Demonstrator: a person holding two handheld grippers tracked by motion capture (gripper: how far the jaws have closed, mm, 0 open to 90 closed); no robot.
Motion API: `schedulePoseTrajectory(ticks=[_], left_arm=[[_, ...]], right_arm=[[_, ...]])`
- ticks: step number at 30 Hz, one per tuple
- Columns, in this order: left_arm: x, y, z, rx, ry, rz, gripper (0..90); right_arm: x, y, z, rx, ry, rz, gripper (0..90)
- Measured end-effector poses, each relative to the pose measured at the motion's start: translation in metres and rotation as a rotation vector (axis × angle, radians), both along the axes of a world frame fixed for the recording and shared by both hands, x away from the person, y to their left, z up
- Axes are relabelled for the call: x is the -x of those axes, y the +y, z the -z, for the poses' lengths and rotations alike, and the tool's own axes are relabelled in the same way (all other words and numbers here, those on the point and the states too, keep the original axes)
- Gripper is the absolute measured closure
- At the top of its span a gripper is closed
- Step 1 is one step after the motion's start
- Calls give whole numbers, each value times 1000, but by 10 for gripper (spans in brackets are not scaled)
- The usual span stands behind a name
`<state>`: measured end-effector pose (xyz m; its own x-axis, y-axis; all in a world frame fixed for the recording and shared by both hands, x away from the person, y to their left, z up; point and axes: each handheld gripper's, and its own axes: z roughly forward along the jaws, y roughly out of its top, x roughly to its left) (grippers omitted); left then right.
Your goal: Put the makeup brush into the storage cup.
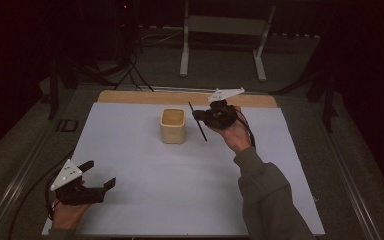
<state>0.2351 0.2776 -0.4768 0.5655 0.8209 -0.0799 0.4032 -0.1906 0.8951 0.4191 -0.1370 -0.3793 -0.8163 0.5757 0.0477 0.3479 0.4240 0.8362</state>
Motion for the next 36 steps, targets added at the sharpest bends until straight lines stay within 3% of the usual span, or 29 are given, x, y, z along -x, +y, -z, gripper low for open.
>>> schedulePoseTrajectory(ticks=[12,27,36], left_arm=[[0,1,0,0,0,-3,18],[0,1,0,0,-1,-3,17],[1,1,-1,2,-2,-3,18]], right_arm=[[-4,2,-2,-40,-8,12,856],[-6,5,-7,-107,-66,50,856],[-8,13,-10,-127,-73,50,856]])
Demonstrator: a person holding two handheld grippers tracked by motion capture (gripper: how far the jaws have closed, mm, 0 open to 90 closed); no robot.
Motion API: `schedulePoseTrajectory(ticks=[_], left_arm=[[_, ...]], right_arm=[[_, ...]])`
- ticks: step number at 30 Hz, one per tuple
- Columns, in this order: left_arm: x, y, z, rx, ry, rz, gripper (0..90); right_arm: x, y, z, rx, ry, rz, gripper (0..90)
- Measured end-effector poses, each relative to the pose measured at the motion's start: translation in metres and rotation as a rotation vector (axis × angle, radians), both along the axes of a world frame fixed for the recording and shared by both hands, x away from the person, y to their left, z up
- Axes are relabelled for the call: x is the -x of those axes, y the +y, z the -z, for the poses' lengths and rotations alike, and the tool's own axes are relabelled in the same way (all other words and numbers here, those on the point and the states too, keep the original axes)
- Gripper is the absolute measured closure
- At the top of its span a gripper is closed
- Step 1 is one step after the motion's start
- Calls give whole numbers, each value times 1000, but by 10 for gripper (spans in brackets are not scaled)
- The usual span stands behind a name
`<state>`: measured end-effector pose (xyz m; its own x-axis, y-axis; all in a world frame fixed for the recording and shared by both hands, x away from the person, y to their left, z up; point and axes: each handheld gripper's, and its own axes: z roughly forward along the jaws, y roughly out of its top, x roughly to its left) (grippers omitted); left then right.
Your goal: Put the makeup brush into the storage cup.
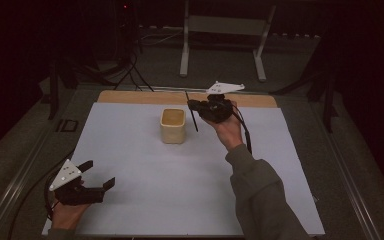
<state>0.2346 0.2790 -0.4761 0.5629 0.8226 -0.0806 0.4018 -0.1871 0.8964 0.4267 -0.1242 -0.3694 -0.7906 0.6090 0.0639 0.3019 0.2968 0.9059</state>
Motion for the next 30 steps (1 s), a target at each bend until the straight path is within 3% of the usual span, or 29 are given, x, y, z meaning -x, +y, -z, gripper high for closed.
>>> schedulePoseTrajectory(ticks=[17,30], left_arm=[[0,0,0,2,-1,0,17],[0,0,0,1,1,1,18]], right_arm=[[-5,8,0,-53,8,25,856],[-8,9,1,-125,13,46,856]])
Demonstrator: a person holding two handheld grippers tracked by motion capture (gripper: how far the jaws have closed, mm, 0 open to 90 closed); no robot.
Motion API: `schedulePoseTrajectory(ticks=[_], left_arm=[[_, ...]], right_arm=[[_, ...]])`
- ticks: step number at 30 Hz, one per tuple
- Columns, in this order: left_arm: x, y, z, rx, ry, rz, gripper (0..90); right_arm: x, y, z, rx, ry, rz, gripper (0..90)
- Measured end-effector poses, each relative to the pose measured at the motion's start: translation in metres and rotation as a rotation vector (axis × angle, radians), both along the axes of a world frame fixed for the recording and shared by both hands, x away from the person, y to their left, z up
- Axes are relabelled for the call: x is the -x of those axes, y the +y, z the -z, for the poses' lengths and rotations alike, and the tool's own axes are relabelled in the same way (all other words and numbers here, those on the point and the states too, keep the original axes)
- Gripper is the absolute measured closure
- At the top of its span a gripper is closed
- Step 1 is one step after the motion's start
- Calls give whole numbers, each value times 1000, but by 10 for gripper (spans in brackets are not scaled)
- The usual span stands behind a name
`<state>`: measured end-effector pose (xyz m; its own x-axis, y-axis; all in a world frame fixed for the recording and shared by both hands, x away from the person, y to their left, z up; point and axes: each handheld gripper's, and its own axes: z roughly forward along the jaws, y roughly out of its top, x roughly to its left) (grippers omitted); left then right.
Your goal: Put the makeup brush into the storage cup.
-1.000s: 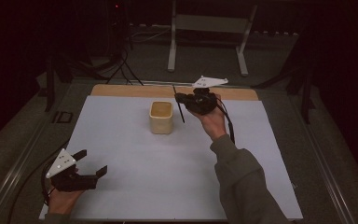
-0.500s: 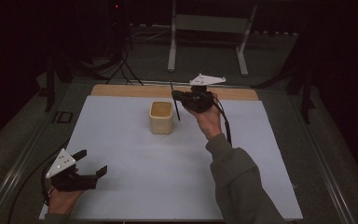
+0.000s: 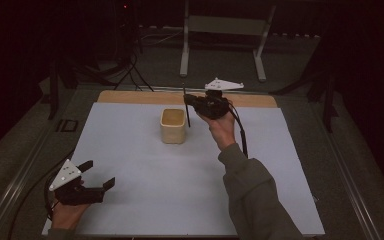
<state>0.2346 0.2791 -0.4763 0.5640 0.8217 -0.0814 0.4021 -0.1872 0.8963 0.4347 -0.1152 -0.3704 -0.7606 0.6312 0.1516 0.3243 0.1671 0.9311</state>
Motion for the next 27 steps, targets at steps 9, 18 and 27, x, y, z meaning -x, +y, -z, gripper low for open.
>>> schedulePoseTrajectory(ticks=[9,18,27], left_arm=[[0,-1,0,-1,2,2,18],[0,0,0,-1,2,2,18],[0,-1,0,1,1,5,18]], right_arm=[[-3,2,2,-29,6,14,857],[-5,5,4,-63,15,31,857],[-7,7,5,-96,22,45,857]])
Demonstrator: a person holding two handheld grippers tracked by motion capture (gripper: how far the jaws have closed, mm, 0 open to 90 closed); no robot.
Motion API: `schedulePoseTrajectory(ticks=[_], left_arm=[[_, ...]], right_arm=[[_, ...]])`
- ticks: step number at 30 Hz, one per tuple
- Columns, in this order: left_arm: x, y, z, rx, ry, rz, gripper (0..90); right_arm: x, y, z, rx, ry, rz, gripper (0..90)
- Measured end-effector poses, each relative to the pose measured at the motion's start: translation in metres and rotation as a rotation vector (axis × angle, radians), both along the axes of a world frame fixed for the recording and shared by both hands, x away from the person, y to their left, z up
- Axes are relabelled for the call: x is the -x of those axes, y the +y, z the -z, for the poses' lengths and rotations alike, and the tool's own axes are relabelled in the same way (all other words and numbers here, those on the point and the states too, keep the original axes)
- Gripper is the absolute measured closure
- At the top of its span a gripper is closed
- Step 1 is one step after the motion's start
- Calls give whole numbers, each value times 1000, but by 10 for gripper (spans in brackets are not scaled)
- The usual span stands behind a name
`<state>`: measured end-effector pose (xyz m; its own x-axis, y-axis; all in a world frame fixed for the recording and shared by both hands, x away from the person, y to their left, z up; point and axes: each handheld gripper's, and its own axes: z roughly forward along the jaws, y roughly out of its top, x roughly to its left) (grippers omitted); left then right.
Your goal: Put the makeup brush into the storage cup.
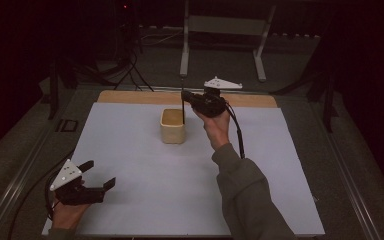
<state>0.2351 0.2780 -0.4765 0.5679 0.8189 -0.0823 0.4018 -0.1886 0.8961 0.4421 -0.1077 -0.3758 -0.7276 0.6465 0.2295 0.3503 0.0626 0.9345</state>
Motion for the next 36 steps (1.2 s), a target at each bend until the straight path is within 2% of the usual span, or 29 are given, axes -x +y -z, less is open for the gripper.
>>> schedulePoseTrajectory(ticks=[8,15,36], left_arm=[[0,-1,0,0,0,1,18],[0,0,0,3,-2,2,18],[0,0,0,5,-3,0,17]], right_arm=[[-2,2,4,-28,13,11,857],[-2,6,5,-54,5,51,857],[-5,13,12,-31,6,80,857]])
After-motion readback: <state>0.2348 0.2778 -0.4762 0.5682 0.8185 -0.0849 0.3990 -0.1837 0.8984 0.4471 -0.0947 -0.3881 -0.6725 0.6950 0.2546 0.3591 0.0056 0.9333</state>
